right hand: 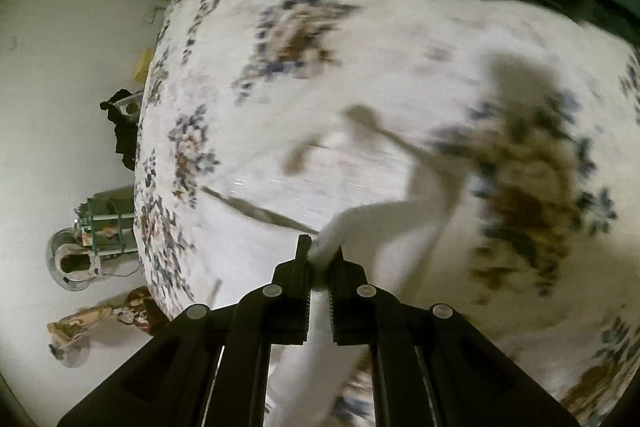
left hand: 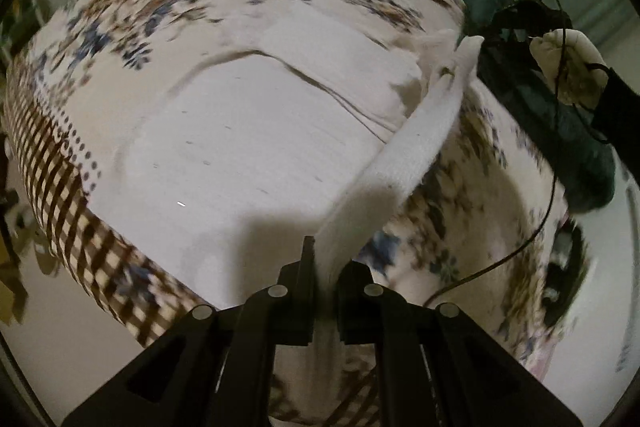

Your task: Fold small clothes

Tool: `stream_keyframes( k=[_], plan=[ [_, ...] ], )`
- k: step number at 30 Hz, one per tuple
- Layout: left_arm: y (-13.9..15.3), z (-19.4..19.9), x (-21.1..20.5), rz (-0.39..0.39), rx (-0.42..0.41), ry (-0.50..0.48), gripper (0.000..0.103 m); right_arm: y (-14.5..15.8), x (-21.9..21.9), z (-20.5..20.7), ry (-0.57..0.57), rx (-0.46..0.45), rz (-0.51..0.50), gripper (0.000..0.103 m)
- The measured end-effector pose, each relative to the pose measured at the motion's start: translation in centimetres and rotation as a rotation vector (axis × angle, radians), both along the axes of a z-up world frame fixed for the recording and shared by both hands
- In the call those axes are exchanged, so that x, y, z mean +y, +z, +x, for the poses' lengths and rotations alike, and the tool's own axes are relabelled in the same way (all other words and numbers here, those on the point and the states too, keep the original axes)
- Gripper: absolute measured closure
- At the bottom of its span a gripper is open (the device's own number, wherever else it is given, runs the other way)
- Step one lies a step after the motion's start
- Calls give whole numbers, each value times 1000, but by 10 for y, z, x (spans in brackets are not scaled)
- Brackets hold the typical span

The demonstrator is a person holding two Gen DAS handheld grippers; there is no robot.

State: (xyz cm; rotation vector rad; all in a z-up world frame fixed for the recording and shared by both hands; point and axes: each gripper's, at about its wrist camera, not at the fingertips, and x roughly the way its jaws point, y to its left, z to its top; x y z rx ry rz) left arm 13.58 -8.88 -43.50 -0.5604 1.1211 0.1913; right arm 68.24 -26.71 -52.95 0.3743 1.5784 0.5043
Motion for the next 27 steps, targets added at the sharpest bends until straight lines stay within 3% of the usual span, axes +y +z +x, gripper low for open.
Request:
stream_keyframes(
  k=[5,13,20,23,26,27],
  plan=[
    [-16,-6,85,-119,5,37,98,-6,134,-1,69,-22,-102,96],
    [-64,-17,190,-214,41,97,98,-70,293,-11,167,-4,-300,96],
    [-122,-19,226,-317,116,120,97,-112,351,-16,219,6,-425,96],
    [-140,-21,234,-382,144,155,91,-120,354,-18,192,33,-423,96],
    [-142,-24,243,-457,158,169,79,-116,347,-20,187,66,-380,86],
    [-139,-25,246,-464,155,167,77,-113,343,-22,195,82,-349,70]
  ],
)
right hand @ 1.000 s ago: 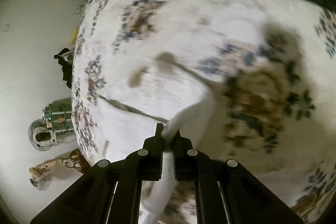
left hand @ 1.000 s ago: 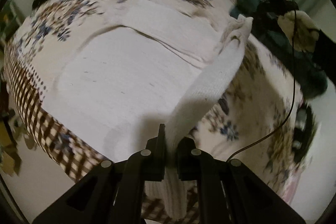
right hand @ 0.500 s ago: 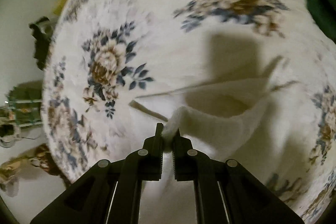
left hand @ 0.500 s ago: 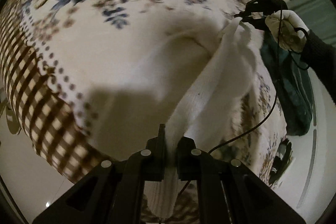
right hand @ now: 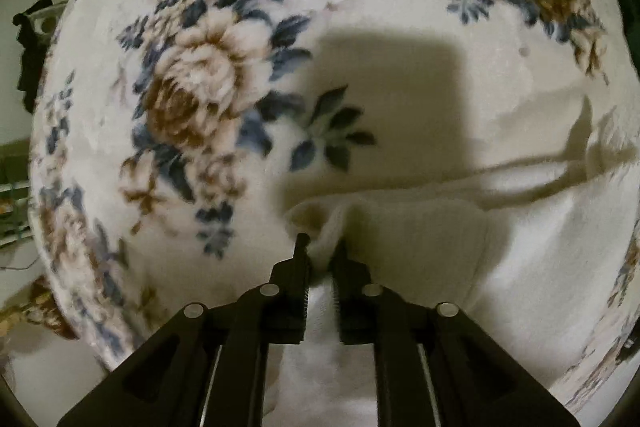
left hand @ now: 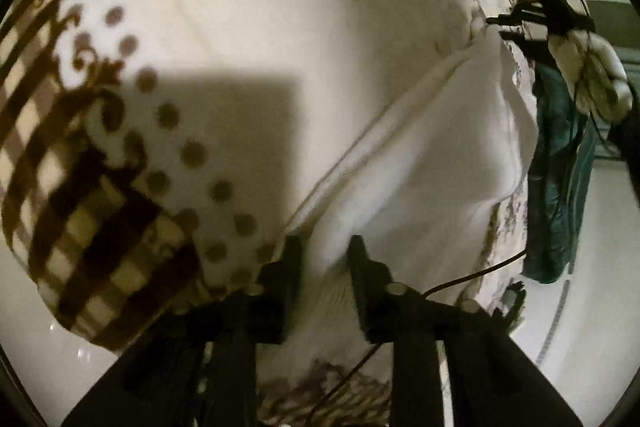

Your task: Fold small clothes

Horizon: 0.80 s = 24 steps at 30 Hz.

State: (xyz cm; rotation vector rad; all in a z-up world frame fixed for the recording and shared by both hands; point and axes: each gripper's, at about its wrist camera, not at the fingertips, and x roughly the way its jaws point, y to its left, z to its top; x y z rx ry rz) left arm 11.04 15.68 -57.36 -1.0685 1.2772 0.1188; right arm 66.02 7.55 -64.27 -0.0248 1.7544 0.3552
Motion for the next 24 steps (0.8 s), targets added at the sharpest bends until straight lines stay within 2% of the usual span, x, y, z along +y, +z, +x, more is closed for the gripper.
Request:
stream_keyframes(
  k=[1,2,3,7,9,12,13,16,17,18,19,21,24],
  plan=[
    [5,-1,3,5,2,-4,67,5,-7,-4,2,19,38,61],
    [11,-2,6,17,10,-13,52,14,-19,-12,0,29,79,51],
    [16,-3,8,27,9,-20,48,25,-32,-22,-4,32,114,49],
    [26,-5,11,71,1,-77,47,59,-100,-90,-7,47,168,45],
    [27,-1,8,99,5,-111,47,62,-136,-131,-19,66,156,44],
    [23,8,-3,135,4,-167,47,43,-193,-219,-61,152,101,44],
    [21,13,-7,153,4,-186,47,27,-215,-256,-106,207,87,44],
    [12,23,-21,218,33,-255,50,-16,-253,-329,-245,338,85,44],
    [8,25,-24,236,44,-270,55,-31,-263,-351,-302,369,101,44],
    [6,26,-25,251,45,-277,66,-42,-271,-370,-347,389,130,46],
    [5,27,-27,264,46,-286,87,-50,-278,-387,-410,397,184,51],
    [8,27,-29,279,40,-293,91,-56,-283,-406,-460,391,220,99],
    [19,27,-31,298,19,-294,94,-42,-288,-426,-475,316,214,99]
  ],
)
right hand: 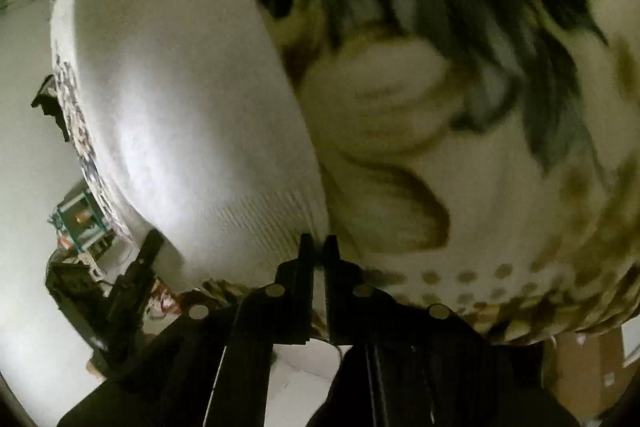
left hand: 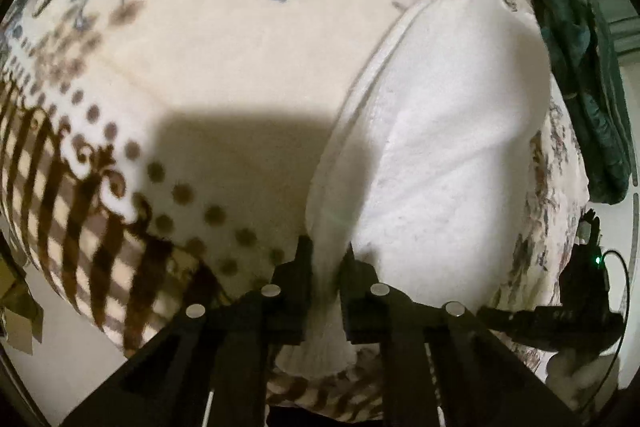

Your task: Fold small clothes

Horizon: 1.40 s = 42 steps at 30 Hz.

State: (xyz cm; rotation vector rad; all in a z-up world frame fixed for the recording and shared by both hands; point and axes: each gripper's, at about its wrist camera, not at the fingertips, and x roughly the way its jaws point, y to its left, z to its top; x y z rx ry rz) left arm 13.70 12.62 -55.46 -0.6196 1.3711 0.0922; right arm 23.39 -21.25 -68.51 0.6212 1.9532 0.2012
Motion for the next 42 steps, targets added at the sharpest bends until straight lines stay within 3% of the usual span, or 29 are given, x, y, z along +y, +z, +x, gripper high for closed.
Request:
stream_keyframes(
  k=[5,9,14,17,20,22,25,27,29,35,39,42],
  plan=[
    [24,-8,6,-15,-40,14,94,32,1,-21,78,-80,-64,100],
    [29,-15,15,-44,-55,52,95,44,12,-43,156,-89,-74,101],
    [21,-14,25,-6,-50,59,95,36,32,-59,206,-72,-58,101],
    [-9,-6,25,19,-2,30,95,20,32,-64,239,-61,-87,101],
    [-29,-2,27,1,21,3,90,3,40,-60,240,-34,-84,100],
    [-27,-1,28,-17,25,-2,87,0,42,-54,244,-25,-70,97],
    [-8,-4,31,-39,34,1,72,4,35,-50,219,38,19,75],
    [13,-4,32,-46,13,5,63,18,27,-43,208,31,53,47],
    [39,4,33,-47,-29,9,50,38,14,-31,206,-11,52,43],
    [75,99,33,-111,-192,2,42,83,-30,50,66,-136,74,37],
    [62,203,23,-114,-262,-80,42,95,-51,133,-31,-263,36,37],
    [40,270,14,-125,-260,-134,42,95,-61,204,-119,-348,19,37]
  ],
)
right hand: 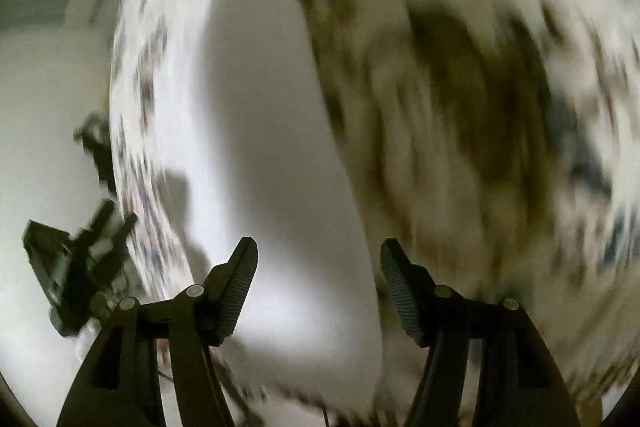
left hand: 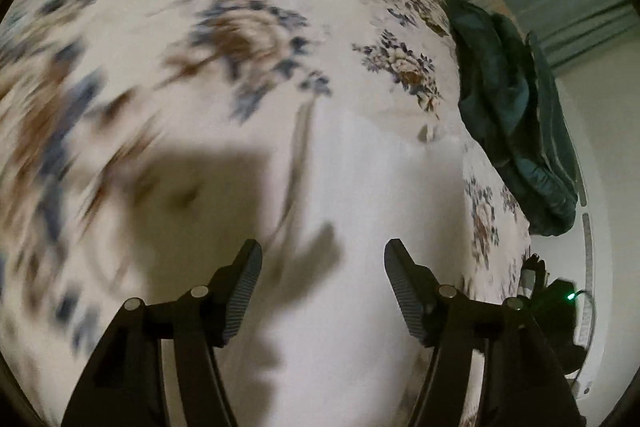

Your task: Fold small clothes

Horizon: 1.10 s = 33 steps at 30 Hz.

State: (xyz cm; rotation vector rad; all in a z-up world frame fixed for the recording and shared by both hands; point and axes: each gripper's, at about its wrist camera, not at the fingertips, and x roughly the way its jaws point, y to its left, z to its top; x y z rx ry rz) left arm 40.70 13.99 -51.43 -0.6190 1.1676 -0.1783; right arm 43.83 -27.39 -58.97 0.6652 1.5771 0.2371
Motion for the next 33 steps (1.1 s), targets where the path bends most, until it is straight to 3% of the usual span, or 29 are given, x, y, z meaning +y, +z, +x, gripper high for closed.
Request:
stream_keyframes(
  k=[6,7,8,9,10,11,14,19,21,22,24,26,29,33],
  plan=[
    [-42,100,-20,44,8,-113,47,-8,-18,139,-80,-91,-28,37],
    [-45,108,-20,39,-4,-118,82,-13,-16,157,-84,-95,-48,37],
    [-47,117,-22,41,-11,-130,97,-19,-4,163,-91,-96,-56,37],
    [-45,118,-22,40,-24,-134,97,-26,-2,171,-93,-92,-66,40],
    [-43,121,-21,27,-44,-133,98,-33,6,174,-87,-85,-85,50],
    [-38,121,-20,16,-63,-127,98,-36,14,174,-80,-93,-100,90],
    [-32,127,-12,-4,-98,-111,98,-38,23,172,-116,-137,-148,93],
    [-70,155,-8,-25,-9,-115,97,-67,13,177,-166,-68,-171,93],
    [-74,155,-9,-50,17,-141,93,-68,17,177,-147,-56,-179,83],
    [-70,152,-8,-59,20,-159,92,-66,16,175,-141,-45,-155,79],
    [-58,139,-2,-60,11,-162,74,-58,13,167,-134,-26,-114,48],
    [-43,120,9,-99,-12,-159,48,-40,9,150,-118,-31,-71,41],
    [-10,74,26,-101,-39,-145,46,-13,3,109,-62,-17,-30,41],
    [25,-1,41,-37,-28,-144,46,11,-9,28,-8,42,10,40]
  ],
)
